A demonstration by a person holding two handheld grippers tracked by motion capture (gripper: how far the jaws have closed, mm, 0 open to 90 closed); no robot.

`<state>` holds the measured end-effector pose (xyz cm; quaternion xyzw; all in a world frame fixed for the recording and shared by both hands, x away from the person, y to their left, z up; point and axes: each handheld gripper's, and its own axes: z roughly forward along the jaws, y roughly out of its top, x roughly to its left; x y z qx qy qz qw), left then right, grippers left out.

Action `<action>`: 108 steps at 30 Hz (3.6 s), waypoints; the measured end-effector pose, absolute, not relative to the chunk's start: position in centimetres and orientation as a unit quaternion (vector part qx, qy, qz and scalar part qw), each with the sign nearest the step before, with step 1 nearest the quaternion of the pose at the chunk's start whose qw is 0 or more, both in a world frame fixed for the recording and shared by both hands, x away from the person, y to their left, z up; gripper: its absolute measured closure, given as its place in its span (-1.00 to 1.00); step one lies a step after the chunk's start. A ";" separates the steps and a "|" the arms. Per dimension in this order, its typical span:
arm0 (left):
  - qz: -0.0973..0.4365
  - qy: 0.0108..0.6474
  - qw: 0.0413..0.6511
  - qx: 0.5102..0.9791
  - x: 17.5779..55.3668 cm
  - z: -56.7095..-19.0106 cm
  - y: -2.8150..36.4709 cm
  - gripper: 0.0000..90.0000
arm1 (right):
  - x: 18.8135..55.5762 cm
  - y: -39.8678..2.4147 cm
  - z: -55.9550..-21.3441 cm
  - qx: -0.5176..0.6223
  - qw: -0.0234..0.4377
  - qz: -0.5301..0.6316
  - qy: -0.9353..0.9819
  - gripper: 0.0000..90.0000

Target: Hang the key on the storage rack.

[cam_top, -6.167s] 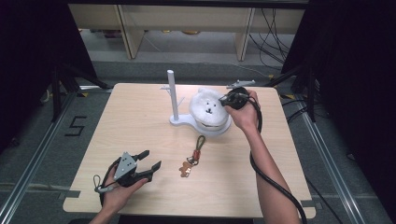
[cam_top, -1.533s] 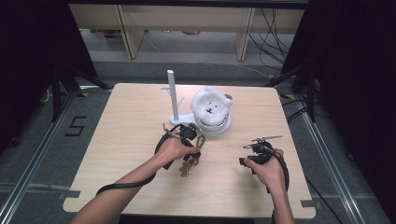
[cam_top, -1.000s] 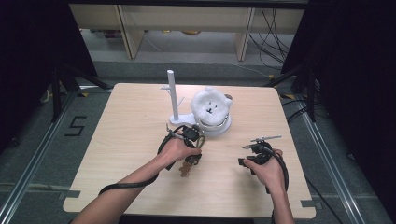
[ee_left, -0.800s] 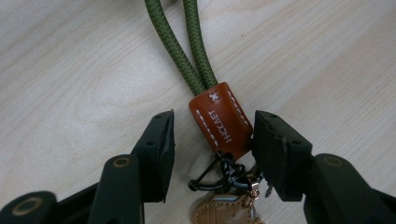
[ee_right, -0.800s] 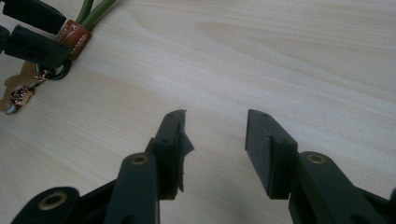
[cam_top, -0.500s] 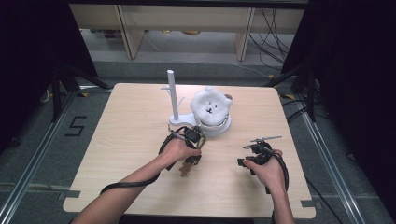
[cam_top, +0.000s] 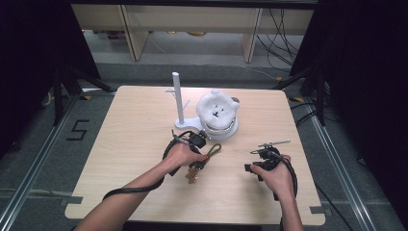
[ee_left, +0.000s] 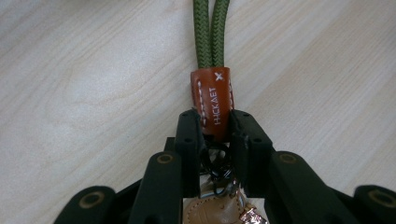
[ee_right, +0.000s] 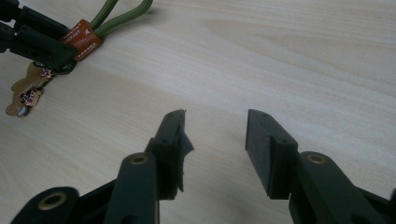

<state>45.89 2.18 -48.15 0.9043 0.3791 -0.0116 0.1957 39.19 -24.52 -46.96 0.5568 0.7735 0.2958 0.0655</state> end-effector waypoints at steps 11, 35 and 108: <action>0.005 0.357 0.247 0.901 44.8 -48.1 3.5 0.70 | 39.1 -24.6 -46.6 0.560 0.065 0.289 0.774 0.29; 0.078 0.307 0.357 0.879 41.4 -45.8 9.5 0.74 | 38.9 -24.3 -46.7 0.564 0.074 0.297 0.767 0.28; 0.190 0.373 0.572 0.705 38.8 -43.8 21.2 0.75 | 38.7 -23.9 -46.2 0.553 0.080 0.290 0.777 0.23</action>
